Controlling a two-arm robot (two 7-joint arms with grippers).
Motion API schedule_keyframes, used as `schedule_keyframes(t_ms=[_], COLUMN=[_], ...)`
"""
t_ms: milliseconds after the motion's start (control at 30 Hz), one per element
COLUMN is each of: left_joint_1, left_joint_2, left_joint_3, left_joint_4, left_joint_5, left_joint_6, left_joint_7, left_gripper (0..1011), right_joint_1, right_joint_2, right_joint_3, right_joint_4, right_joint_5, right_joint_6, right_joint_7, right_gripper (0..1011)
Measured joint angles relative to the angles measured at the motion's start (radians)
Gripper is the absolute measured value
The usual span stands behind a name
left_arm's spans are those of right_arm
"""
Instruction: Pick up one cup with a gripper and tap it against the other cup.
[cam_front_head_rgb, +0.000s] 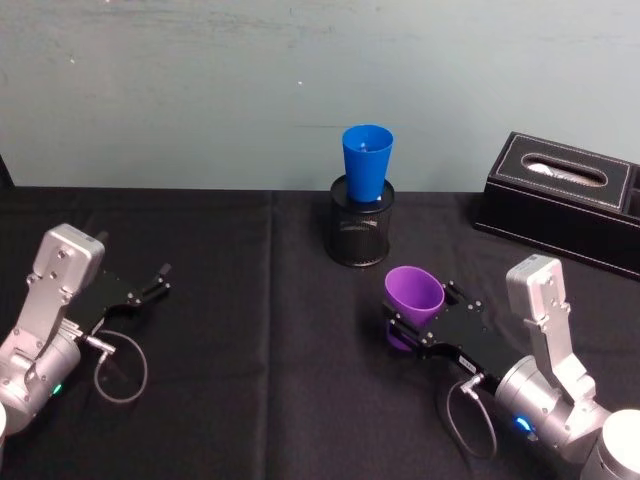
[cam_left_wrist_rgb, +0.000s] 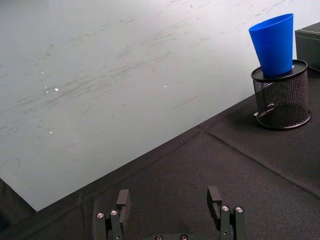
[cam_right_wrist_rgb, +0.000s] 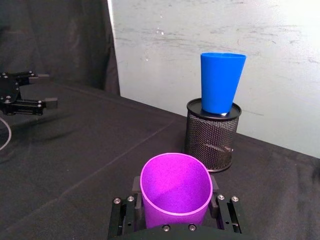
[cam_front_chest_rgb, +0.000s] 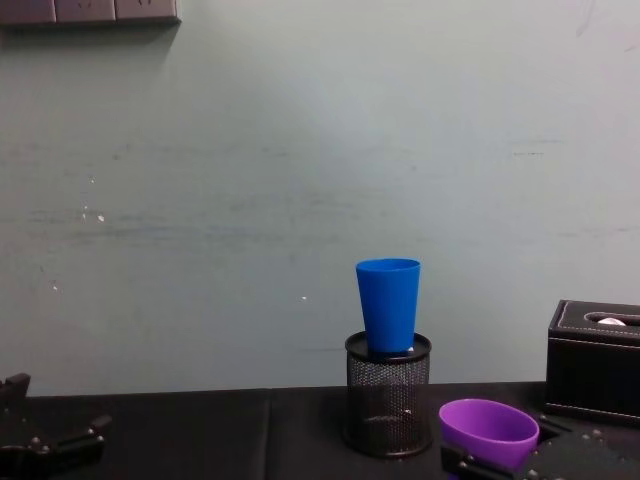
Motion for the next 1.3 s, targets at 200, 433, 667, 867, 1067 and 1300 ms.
schedule_keyframes(t_ms=[200,433,667,867,1067,1300], left_joint_1=[0.000,0.000,0.000,0.000,0.000,0.000], left_joint_2=[0.000,0.000,0.000,0.000,0.000,0.000], left_joint_3=[0.000,0.000,0.000,0.000,0.000,0.000], left_joint_4=[0.000,0.000,0.000,0.000,0.000,0.000], left_joint_5=[0.000,0.000,0.000,0.000,0.000,0.000], left_joint_6=[0.000,0.000,0.000,0.000,0.000,0.000], left_joint_7=[0.000,0.000,0.000,0.000,0.000,0.000], left_gripper=[1011,1011,1011,1012,1011,1011], right_joint_1=[0.000,-0.008,-0.009,-0.007,-0.002,-0.001], right_joint_2=[-0.001,-0.001,0.000,-0.001,-0.001,-0.001], right_joint_3=[-0.001,-0.002,-0.001,-0.001,-0.002,-0.003], right_joint_4=[0.012,0.014,0.017,0.022,0.031,0.032], right_joint_5=[-0.002,-0.003,0.003,0.004,0.004,0.004], right_joint_6=[-0.009,-0.010,-0.007,-0.006,-0.006,-0.006], right_joint_7=[0.004,0.006,0.011,0.012,0.014,0.014], right_gripper=[734,734,734,734,734,734])
